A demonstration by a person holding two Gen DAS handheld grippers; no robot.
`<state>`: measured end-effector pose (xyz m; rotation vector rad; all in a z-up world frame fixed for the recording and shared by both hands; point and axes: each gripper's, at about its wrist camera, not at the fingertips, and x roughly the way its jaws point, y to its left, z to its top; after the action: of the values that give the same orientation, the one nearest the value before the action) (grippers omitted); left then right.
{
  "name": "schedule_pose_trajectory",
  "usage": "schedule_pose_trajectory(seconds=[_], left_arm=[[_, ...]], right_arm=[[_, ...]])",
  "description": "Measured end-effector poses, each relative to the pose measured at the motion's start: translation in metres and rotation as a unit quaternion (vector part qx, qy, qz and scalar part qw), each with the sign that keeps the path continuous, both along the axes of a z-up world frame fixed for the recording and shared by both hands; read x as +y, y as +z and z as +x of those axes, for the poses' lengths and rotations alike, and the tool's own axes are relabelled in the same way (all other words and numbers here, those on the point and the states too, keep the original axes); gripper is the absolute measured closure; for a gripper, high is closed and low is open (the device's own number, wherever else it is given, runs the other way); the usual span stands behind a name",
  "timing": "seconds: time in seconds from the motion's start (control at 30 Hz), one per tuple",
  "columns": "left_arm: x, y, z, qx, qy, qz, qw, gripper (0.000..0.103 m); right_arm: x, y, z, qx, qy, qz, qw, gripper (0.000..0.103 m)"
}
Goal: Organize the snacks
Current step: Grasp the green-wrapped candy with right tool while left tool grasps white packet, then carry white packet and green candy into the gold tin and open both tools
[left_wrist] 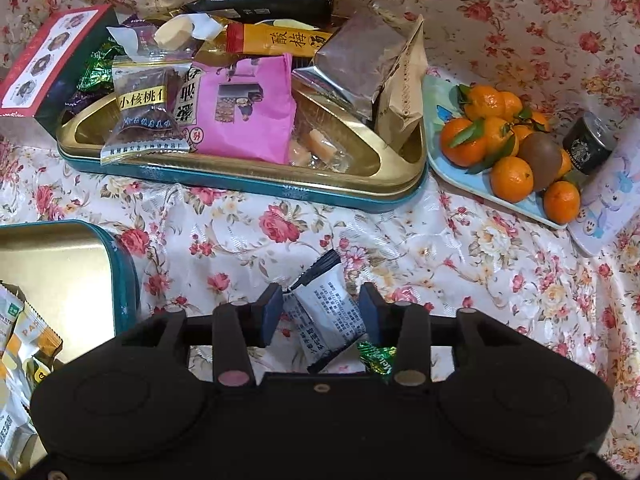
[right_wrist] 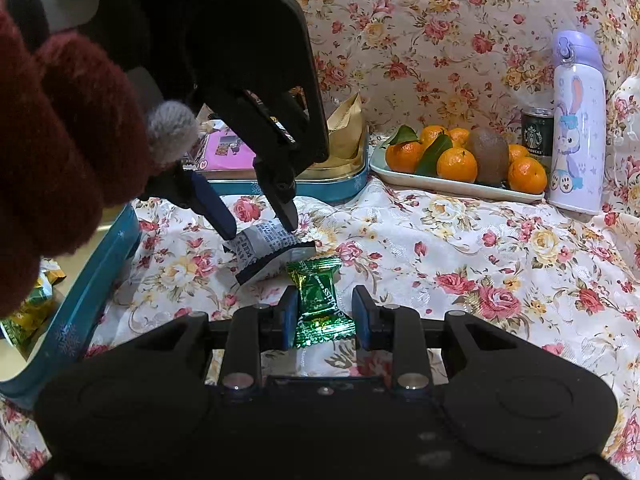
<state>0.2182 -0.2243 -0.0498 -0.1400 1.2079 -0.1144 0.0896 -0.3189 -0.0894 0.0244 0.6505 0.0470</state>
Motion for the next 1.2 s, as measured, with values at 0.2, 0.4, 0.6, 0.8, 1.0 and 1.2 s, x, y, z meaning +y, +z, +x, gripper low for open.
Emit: schedule_pose_trajectory(seconds=[0.2,0.4,0.6,0.8,1.0,1.2], left_arm=[[0.000,-0.004,-0.002,0.000,-0.005,0.003,1.0000,0.045],[0.002,-0.014,0.002,0.035,-0.012,-0.019,0.9991,0.043],[-0.006,-0.014,0.000,0.017,-0.016,0.003,0.9997,0.052],[0.000,-0.013,0.002,0.009,-0.020,-0.012,0.9997,0.057],[0.004,0.003,-0.015,-0.026,-0.037,0.003,0.9990,0.057],[0.011,0.026,-0.038,-0.056,-0.049,0.002,0.9972,0.057]], right_arm=[[0.000,0.000,0.000,0.000,0.000,0.000,1.000,0.072],[0.000,0.000,0.000,0.003,-0.001,-0.003,1.000,0.072],[0.000,0.000,0.000,0.003,-0.001,-0.002,1.000,0.072],[-0.001,0.000,0.001,0.003,-0.002,0.002,1.000,0.072],[-0.002,0.000,0.000,0.002,-0.008,0.011,1.000,0.073],[-0.002,0.000,0.002,0.002,-0.011,0.018,1.000,0.074]])
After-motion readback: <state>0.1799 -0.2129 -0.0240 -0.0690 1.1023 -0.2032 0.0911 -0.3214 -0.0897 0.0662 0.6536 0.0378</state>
